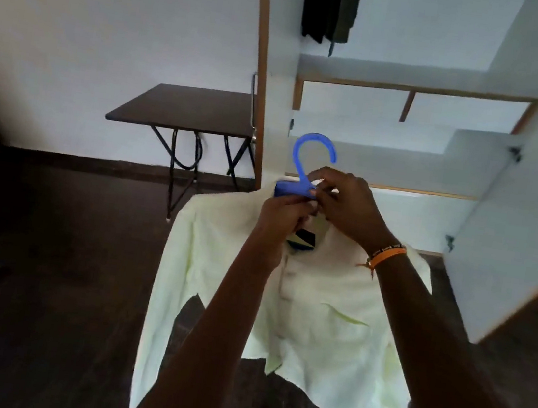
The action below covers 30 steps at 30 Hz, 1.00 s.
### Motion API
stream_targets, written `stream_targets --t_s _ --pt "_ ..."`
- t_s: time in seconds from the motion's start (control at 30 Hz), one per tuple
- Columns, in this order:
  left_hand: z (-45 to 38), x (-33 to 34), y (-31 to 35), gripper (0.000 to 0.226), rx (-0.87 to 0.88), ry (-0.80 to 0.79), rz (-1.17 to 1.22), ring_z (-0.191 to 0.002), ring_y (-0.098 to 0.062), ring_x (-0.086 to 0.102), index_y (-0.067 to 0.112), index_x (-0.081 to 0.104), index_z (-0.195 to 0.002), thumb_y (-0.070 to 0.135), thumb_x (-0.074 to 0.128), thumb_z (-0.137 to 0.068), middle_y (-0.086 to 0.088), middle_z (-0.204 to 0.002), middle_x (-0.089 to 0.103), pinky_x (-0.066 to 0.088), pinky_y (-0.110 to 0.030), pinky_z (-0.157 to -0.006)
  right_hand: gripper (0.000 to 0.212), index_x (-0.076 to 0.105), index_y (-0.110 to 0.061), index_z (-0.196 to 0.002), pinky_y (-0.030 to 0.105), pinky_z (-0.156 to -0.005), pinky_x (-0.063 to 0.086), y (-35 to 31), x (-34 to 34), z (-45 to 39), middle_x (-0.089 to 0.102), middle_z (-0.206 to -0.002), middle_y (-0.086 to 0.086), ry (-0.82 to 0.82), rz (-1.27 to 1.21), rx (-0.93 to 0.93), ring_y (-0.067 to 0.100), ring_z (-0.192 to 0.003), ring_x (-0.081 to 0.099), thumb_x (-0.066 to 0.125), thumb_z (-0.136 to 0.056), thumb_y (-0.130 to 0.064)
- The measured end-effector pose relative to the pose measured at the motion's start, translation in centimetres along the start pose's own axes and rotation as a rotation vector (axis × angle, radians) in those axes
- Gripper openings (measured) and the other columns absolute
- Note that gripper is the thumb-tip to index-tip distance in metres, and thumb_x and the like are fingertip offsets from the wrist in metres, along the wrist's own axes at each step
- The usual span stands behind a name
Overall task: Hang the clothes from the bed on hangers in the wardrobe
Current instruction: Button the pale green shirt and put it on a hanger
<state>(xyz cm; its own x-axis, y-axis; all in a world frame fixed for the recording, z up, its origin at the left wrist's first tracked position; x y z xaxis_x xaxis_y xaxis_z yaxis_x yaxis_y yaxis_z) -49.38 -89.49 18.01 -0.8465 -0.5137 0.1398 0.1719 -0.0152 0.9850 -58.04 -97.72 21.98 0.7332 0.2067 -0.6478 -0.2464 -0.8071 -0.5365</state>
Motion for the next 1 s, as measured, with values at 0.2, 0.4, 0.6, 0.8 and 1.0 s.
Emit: stream_targets --t_s 0.2,0.4,0.6,0.8,1.0 --pt "-10.2 7.9 1.9 0.011 -0.070 -0.156 0.022 -0.078 -0.012 0.050 0.016 0.056 -0.086 0.025 0.060 -0.092 -0.002 -0.086 0.054 0.042 -0.023 -0.075 0.040 0.045 -0.013 -0.128 0.017 -0.083 0.046 9.3 -5.4 -1.2 0.051 -0.126 0.000 0.159 -0.131 0.142 -0.005 -0.103 0.052 0.059 -0.091 -0.013" --pt "-18.3 13.8 5.3 0.010 0.075 -0.420 0.231 -0.081 -0.007 0.060 0.005 0.055 -0.095 -0.003 0.050 -0.093 -0.003 -0.088 0.059 0.051 -0.010 -0.071 0.027 0.052 -0.017 -0.109 0.032 -0.064 0.036 18.3 -8.3 -0.7 0.064 -0.094 0.005 0.008 0.440 0.401 0.029 -0.092 0.059 0.050 -0.094 -0.040" --pt "-26.7 18.5 7.1 0.016 0.117 -0.482 0.150 -0.077 -0.012 0.059 0.002 0.057 -0.085 -0.011 0.049 -0.089 -0.007 -0.082 0.058 0.051 -0.016 -0.074 0.005 0.063 -0.020 -0.087 0.021 -0.063 0.045 24.6 -10.9 -2.0 0.065 -0.075 -0.007 0.113 -0.031 0.491 0.014 -0.074 0.062 0.065 -0.088 -0.024" --pt "-36.5 23.9 12.6 0.018 0.164 -0.478 0.136 -0.062 -0.004 0.064 0.006 0.062 -0.080 -0.006 0.052 -0.089 0.005 -0.062 0.067 0.050 -0.016 -0.070 0.030 0.063 -0.015 -0.094 0.029 -0.075 0.050 29.1 -15.2 -8.7 0.066 -0.087 -0.001 0.383 -0.318 0.375 0.016 -0.080 0.065 0.059 -0.085 -0.044" --pt "-46.0 30.2 19.9 0.016 0.333 -0.431 -0.022 -0.085 -0.014 0.064 0.009 0.067 -0.103 0.016 0.058 -0.092 -0.003 -0.091 0.069 0.051 -0.022 -0.077 0.016 0.066 -0.022 -0.094 0.008 -0.073 0.045 32.8 -23.7 -20.7 0.070 -0.091 -0.017 0.555 -0.285 0.200 -0.002 -0.086 0.064 0.050 -0.096 -0.020"
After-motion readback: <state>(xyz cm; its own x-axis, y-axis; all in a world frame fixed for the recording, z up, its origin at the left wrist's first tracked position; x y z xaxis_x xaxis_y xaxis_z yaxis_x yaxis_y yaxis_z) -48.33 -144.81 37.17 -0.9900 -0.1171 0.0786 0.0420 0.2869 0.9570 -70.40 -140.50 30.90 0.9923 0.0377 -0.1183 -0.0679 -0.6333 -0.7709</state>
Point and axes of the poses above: each hand's wrist, its own z-axis away from the middle knuckle, its own x-axis out of the palm, y = z × x, the point moved 5 cm from there along -z, towards the middle knuckle
